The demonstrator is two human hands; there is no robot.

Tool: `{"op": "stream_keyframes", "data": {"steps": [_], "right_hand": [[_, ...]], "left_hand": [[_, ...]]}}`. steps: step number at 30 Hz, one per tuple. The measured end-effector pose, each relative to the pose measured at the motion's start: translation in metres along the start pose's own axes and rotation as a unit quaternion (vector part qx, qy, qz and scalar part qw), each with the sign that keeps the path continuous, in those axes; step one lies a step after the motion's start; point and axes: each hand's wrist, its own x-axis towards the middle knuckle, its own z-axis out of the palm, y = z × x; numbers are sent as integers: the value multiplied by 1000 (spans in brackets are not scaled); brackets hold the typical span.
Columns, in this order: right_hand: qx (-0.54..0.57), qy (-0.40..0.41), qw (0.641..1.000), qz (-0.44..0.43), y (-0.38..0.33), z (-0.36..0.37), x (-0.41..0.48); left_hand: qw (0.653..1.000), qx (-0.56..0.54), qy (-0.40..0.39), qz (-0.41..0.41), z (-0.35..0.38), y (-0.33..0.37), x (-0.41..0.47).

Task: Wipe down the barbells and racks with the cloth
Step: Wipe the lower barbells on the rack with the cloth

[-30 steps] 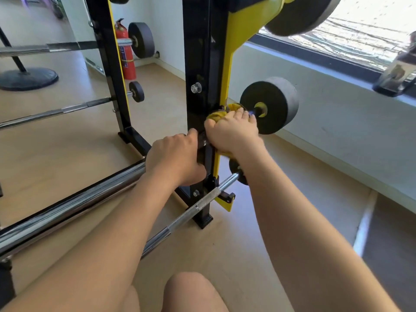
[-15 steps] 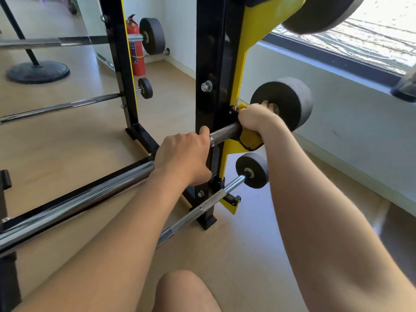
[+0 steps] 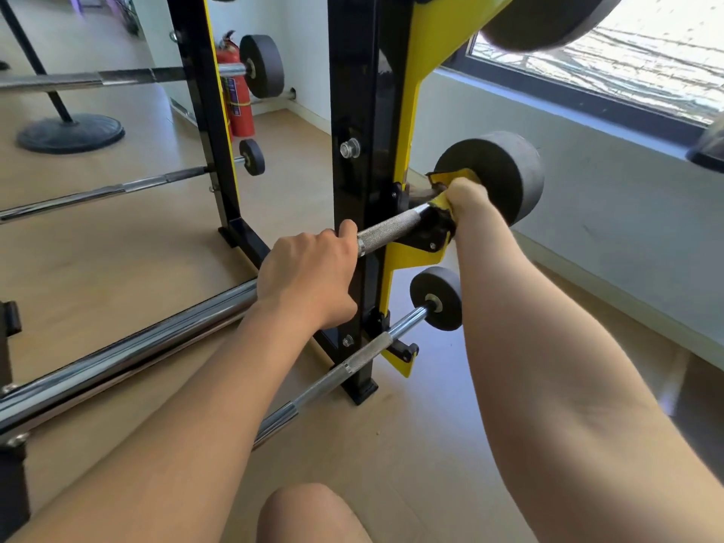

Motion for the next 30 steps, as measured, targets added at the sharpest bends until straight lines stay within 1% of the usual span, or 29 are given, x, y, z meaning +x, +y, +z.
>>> {"op": "stream_keyframes", "data": {"steps": [2, 4, 5, 7, 10, 11, 13, 15, 16, 19, 20, 21, 22, 24, 25, 26, 27, 28, 29, 30], "right_hand": [[-40, 11, 999, 3, 3, 5, 12], [-137, -19, 990, -37, 2, 11, 19], [-210, -35, 975, -59, 0, 12, 16], [-359, -38, 925, -117, -5, 11, -8], [-497, 0, 841, -212, -8, 20, -44], [-516, 28, 823, -238, -1, 24, -52], [-514, 75, 804, -288, 21, 27, -67], [-503, 89, 795, -328, 37, 16, -76], [-498, 90, 784, -359, 43, 12, -80], [-518, 58, 705, -481, 57, 25, -105], [-503, 43, 688, -520, 64, 36, -113], [-479, 34, 682, -552, 70, 46, -119], [-431, 23, 691, -579, 75, 54, -124], [-314, -41, 748, -583, 82, 58, -126], [-271, -84, 770, -572, 83, 56, -128], [-243, -129, 784, -557, 84, 53, -129], [-237, -154, 795, -536, 83, 51, -127], [-245, -164, 800, -522, 82, 49, -120], [-286, -142, 789, -525, 78, 47, -111], [-357, -97, 756, -540, 74, 46, -101]], "left_hand": [[1000, 7, 3, 4, 0, 0, 1], [1000, 12, 3, 6, -1, 0, 0], [1000, 14, 3, 4, -2, 0, 0], [1000, 17, 5, 1, -3, 0, -1], [1000, 22, 8, 2, -3, 1, -1], [1000, 19, 6, 1, -4, 1, -2], [1000, -6, -3, -5, -6, 0, -4], [999, -50, -1, -13, -8, -1, -7], [997, -75, 2, -14, -9, -3, -8], [989, -148, 10, -12, -7, -7, -6], [986, -166, 16, -11, -8, -8, -5], [985, -171, 21, -16, -9, -10, -6], [986, -162, 25, -30, -10, -14, -8], [991, -107, 10, -79, -13, -26, -21], [992, -74, -4, -106, -14, -34, -30], [991, -47, -15, -127, -17, -41, -40], [989, -26, -19, -142, -19, -47, -50], [988, -12, -26, -153, -20, -52, -59], [986, -4, -41, -164, -22, -55, -66], [983, -4, -55, -174, -24, -58, -72]]}}
